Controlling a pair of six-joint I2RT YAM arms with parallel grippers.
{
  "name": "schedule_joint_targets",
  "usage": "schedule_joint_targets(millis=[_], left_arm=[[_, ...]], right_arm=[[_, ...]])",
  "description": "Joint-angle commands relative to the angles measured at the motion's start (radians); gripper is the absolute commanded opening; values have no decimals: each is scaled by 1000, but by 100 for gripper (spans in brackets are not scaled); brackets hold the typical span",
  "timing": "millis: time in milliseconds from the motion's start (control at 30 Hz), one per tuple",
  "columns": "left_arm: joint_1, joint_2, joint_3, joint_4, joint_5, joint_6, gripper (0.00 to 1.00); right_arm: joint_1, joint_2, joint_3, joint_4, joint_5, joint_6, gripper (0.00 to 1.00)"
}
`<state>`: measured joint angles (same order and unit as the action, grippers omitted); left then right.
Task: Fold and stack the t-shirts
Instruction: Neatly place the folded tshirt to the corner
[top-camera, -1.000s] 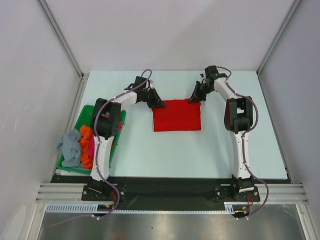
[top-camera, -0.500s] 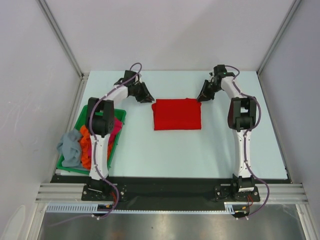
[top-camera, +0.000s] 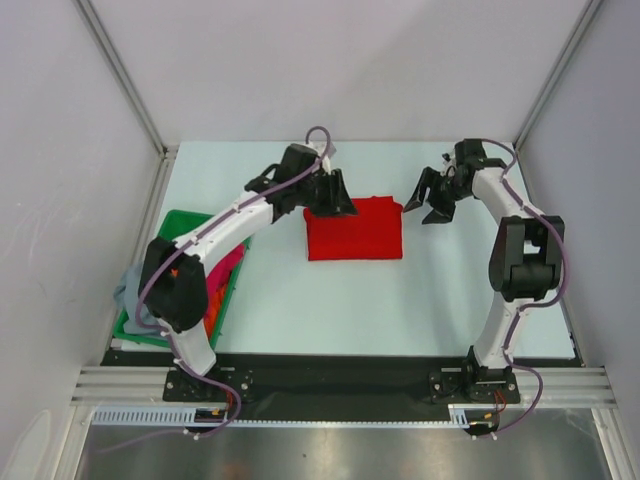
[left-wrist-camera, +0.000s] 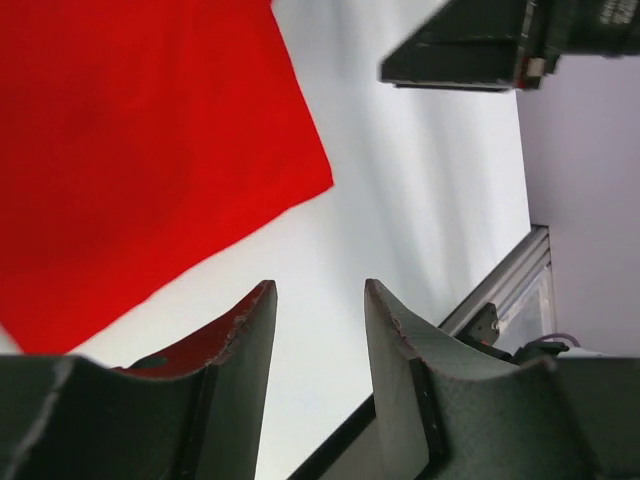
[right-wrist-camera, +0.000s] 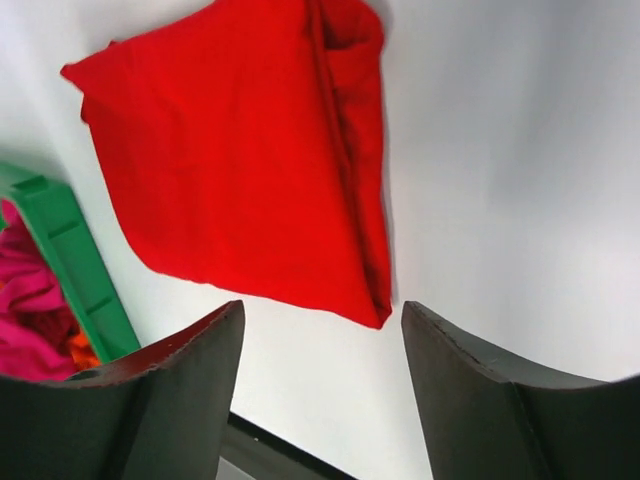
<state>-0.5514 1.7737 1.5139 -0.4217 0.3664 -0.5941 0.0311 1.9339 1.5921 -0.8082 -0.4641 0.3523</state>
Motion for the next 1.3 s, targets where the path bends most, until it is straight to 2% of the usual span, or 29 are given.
schedule_joint_targets(millis=[0, 300, 467, 533, 667, 800, 1000, 1133, 1233, 1267], left_arm=[[-4, 29, -38, 32, -18, -61, 46], [54, 125, 69, -46, -49, 0, 46], [125, 220, 97, -74, -27, 40, 45], [134, 245, 109, -84, -29, 65, 45], [156, 296, 111, -100, -38, 83, 45], [162, 331, 106, -88, -35, 82, 44], [163, 352, 115, -98, -43, 99, 44], [165, 345, 109, -101, -41, 103, 44], [166, 337, 101, -101, -43, 109, 44], [165, 331, 98, -106, -44, 112, 44]], right_arm=[[0, 36, -50, 118, -149, -57, 73], [-8, 192, -34, 213, -246, -124, 83], [-8, 269, 26, 198, -240, -154, 84], [-13, 270, 28, 182, -208, -168, 83], [-16, 306, 44, 158, -246, -188, 80], [21, 356, 61, 132, -254, -194, 73], [76, 378, -20, 268, -266, -115, 69], [87, 375, -32, 349, -265, -17, 61], [82, 369, -2, 350, -222, 7, 39], [79, 369, 12, 337, -213, 2, 25]])
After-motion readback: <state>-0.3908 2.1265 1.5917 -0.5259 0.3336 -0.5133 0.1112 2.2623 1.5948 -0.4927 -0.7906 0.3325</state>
